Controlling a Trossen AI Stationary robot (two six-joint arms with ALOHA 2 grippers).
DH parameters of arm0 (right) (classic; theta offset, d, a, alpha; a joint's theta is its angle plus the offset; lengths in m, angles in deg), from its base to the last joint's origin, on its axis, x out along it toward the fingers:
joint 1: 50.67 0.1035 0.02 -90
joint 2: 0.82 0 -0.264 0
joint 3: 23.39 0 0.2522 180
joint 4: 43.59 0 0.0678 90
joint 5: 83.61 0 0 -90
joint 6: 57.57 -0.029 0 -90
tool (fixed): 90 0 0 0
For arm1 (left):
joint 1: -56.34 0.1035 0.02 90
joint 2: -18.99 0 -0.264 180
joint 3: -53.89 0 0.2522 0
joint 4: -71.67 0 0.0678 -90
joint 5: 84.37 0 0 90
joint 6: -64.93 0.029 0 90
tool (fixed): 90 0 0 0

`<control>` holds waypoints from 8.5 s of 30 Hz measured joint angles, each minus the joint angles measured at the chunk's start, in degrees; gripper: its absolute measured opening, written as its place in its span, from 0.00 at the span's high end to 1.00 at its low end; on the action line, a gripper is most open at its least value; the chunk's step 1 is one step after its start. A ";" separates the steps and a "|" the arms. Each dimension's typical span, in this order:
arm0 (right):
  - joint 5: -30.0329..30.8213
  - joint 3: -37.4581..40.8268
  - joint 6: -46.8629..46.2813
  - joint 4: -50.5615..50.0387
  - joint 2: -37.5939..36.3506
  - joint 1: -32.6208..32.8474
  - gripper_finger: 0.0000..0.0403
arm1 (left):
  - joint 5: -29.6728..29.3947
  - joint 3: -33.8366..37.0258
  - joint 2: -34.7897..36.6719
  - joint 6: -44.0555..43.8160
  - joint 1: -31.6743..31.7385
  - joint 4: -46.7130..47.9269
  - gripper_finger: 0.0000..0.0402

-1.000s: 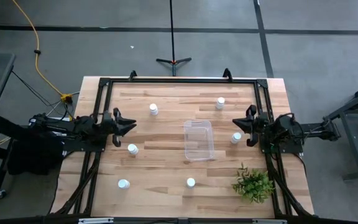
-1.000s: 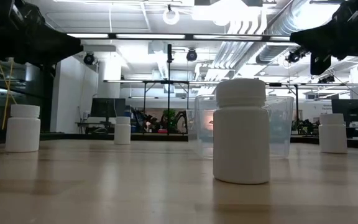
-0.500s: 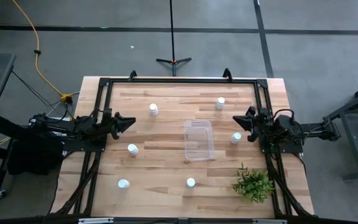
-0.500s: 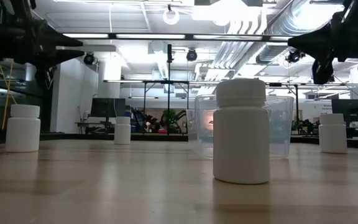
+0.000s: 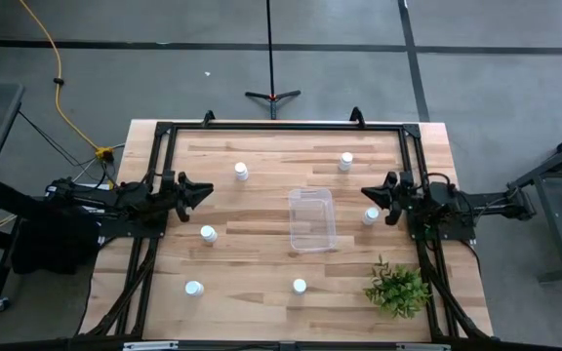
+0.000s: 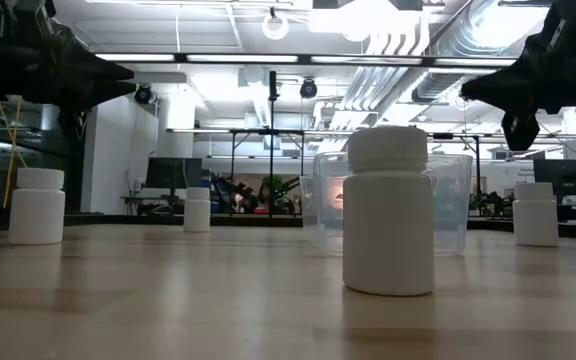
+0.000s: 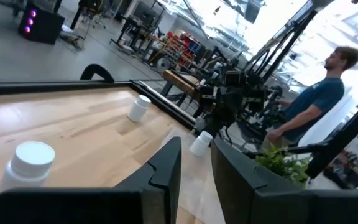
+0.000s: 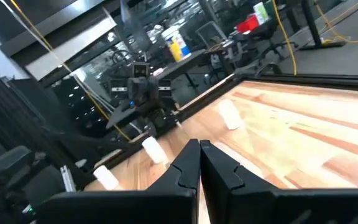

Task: Pick and place pill bottles into a basket
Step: Put the pill bottle into the bin

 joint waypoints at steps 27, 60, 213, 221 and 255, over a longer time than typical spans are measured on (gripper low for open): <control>11.54 -12.38 -6.92 3.44 4.41 0.00 0.55 | -0.15 0.02 0.02 5.36 0.01 0.00 0.69; -7.72 -67.10 -22.14 -68.36 53.90 -3.88 0.42 | -1.49 -0.26 0.00 7.26 0.01 0.19 0.69; -22.30 -58.71 -21.77 -65.30 77.46 -9.38 0.58 | -1.59 -0.55 0.02 7.19 -0.01 1.38 0.69; -19.70 -63.75 -20.53 -65.19 77.46 -9.39 0.58 | -1.60 -0.55 0.02 7.19 0.00 1.38 0.69; -14.85 -96.90 4.08 -71.45 96.08 -12.43 0.58 | -1.60 -0.55 0.01 7.20 0.00 1.39 0.69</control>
